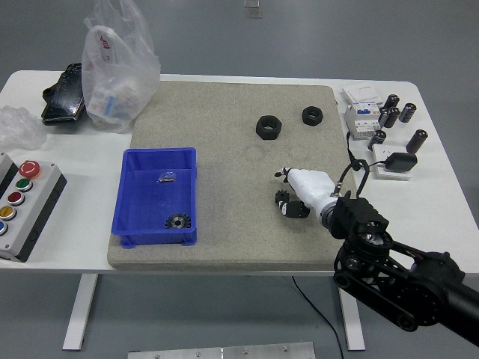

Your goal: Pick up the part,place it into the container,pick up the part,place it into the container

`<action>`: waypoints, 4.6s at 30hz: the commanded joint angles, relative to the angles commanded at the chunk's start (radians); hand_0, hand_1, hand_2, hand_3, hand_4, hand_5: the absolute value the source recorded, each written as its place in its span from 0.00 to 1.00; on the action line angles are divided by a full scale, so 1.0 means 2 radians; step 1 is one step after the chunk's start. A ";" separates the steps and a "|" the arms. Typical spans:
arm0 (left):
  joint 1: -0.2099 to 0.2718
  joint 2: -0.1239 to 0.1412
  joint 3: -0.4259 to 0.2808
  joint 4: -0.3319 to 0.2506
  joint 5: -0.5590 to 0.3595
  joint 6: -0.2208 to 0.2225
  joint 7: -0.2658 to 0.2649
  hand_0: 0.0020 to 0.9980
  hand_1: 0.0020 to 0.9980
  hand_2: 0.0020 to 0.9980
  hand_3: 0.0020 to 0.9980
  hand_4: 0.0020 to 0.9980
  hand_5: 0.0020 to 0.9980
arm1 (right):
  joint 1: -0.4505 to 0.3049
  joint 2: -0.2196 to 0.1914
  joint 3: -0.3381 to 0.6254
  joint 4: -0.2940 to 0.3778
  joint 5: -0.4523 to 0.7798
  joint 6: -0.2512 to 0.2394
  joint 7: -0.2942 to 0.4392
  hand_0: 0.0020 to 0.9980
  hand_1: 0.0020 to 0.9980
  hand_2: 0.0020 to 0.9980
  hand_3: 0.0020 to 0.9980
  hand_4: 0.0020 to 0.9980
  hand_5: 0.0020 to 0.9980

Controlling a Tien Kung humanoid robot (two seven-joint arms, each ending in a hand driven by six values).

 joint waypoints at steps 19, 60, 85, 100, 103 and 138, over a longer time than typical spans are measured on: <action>0.000 0.000 -0.001 0.000 0.000 0.000 0.000 0.74 0.69 0.70 0.72 0.74 0.46 | -0.001 -0.002 0.004 0.010 0.007 0.005 -0.001 0.43 0.62 0.71 0.75 0.66 0.17; -0.003 0.004 -0.001 0.000 0.001 0.000 0.002 0.74 0.69 0.70 0.72 0.74 0.46 | 0.142 0.051 -0.089 0.033 0.029 -0.059 0.073 0.40 0.50 0.31 0.32 0.11 0.00; -0.004 0.006 0.001 0.000 -0.001 0.001 0.004 0.74 0.69 0.70 0.72 0.74 0.47 | 0.227 0.074 -0.199 0.034 0.037 0.077 0.044 0.45 0.53 0.34 0.37 0.16 0.00; -0.003 0.006 0.003 0.000 -0.005 0.001 0.002 0.74 0.69 0.69 0.73 0.74 0.48 | 0.223 0.075 -0.198 0.036 0.060 0.097 0.025 0.47 0.59 0.54 0.58 0.15 0.00; -0.003 0.006 0.006 0.000 -0.008 0.001 0.002 0.74 0.69 0.69 0.73 0.74 0.48 | 0.224 0.075 -0.199 0.037 0.056 0.096 0.026 0.47 0.59 0.54 0.58 0.15 0.00; -0.003 0.005 0.002 0.000 -0.005 0.002 0.002 0.74 0.69 0.69 0.72 0.73 0.48 | 0.224 0.080 -0.201 0.034 0.024 0.077 0.034 0.41 0.63 0.76 0.81 0.55 0.00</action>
